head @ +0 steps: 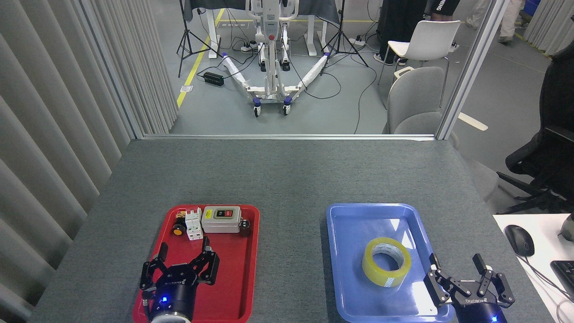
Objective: Place and move tape with both arms
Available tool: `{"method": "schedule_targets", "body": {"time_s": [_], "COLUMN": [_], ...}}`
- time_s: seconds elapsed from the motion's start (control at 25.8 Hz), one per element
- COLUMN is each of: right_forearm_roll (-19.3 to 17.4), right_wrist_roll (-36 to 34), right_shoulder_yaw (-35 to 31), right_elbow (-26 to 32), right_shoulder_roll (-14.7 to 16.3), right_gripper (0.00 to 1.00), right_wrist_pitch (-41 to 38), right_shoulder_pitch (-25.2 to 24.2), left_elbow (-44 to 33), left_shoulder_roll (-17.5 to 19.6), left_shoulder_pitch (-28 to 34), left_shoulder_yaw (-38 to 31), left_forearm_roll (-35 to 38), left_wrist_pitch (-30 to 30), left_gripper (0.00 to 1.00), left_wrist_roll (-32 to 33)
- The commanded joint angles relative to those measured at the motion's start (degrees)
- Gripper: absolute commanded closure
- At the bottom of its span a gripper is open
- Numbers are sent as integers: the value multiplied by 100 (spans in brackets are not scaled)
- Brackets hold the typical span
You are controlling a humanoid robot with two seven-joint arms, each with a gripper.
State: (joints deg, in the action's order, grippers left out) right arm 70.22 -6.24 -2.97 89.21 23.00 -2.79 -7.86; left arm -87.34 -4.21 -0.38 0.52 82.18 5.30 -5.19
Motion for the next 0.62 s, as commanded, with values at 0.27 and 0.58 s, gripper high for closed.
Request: {"method": "schedule_targets", "body": {"time_s": [0.27,0.58], "right_forearm_roll": [9,9], "right_wrist_roll": [18,18], "right_shoulder_yaw": [-10,-10], "right_elbow": [-9,-9], "right_shoulder_roll": [-33,-41], "right_gripper": [0,0], "right_wrist_pitch": [-11,-20], "right_shoulder_pitch": [4,4], "left_elbow": [-11,-81], "left_shoulder_roll": [-27,-18], "left_shoulder_pitch": [12,12], "left_shoulder_yaw": [-8,-17], "left_forearm_roll": [0,0], "left_wrist_pitch": [-3,15], "left_gripper": [0,0], "left_wrist_roll": [62,79]}}
